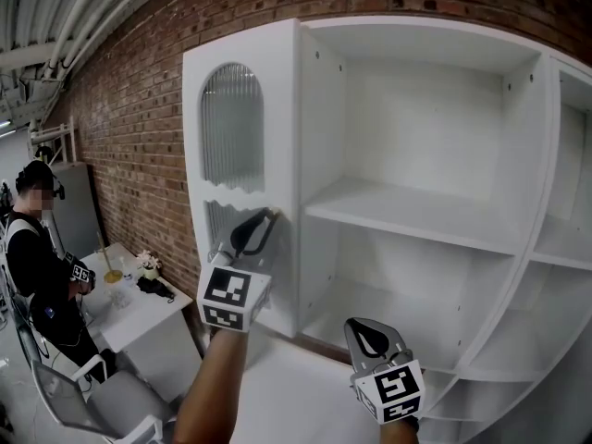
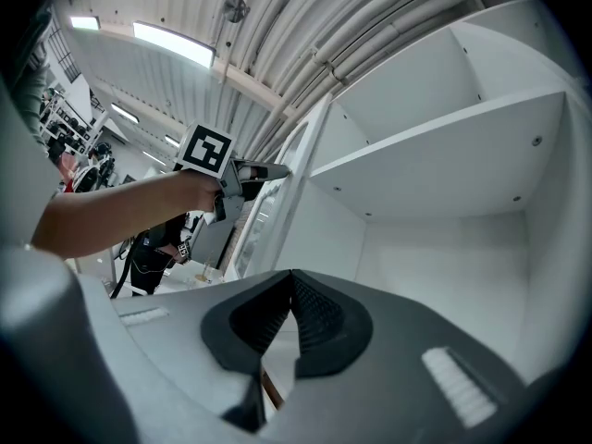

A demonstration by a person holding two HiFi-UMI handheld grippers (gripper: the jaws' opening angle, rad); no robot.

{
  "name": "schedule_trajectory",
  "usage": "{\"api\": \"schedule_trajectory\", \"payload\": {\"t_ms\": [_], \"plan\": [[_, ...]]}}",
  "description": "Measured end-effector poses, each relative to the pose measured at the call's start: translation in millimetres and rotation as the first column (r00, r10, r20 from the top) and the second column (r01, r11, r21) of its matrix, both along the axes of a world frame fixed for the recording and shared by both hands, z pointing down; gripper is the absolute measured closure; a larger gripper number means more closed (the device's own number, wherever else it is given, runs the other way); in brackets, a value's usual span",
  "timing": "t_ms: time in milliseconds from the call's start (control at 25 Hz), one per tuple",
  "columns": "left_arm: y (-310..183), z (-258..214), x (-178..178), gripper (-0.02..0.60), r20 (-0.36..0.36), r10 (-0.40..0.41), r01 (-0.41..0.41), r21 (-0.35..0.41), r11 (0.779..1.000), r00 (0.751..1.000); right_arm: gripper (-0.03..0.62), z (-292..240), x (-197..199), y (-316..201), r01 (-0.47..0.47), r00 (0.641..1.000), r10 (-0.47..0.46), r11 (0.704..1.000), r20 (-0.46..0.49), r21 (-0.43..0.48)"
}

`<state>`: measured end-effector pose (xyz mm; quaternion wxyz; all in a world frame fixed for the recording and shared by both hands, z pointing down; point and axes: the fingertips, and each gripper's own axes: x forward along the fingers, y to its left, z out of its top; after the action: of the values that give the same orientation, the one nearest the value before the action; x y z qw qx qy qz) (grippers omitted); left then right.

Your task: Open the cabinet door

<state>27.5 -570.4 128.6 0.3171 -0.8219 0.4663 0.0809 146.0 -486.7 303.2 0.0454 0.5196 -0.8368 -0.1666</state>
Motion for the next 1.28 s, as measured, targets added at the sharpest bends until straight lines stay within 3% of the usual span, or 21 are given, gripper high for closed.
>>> {"api": "schedule_trajectory", "payload": {"t_ms": [520,840,1280], "plan": [[59.1,-1.7,-59.4,0.499,-0.01,0.024,-0.024,0.021,1.0,1.0,0.589,-5.5,-40.4,11.5,0.082,0.997,-0.082,0.997,-0.008,0.005],[94.2,-2.6,-111.0,0.503,-0.021,-0.029,0.029,0.033,0.999,0.999,0.589,-10.1,-88.6,23.5,0.166,0.986,-0.166,0.986,-0.016,0.013],[118.9,-2.3,-186.1,0.52,-0.084,-0.163,0.166,0.042,0.985,0.983,0.589,-10.5,-133.6,35.3,0.261,0.965,-0.26,0.965,-0.029,0.013]]}}
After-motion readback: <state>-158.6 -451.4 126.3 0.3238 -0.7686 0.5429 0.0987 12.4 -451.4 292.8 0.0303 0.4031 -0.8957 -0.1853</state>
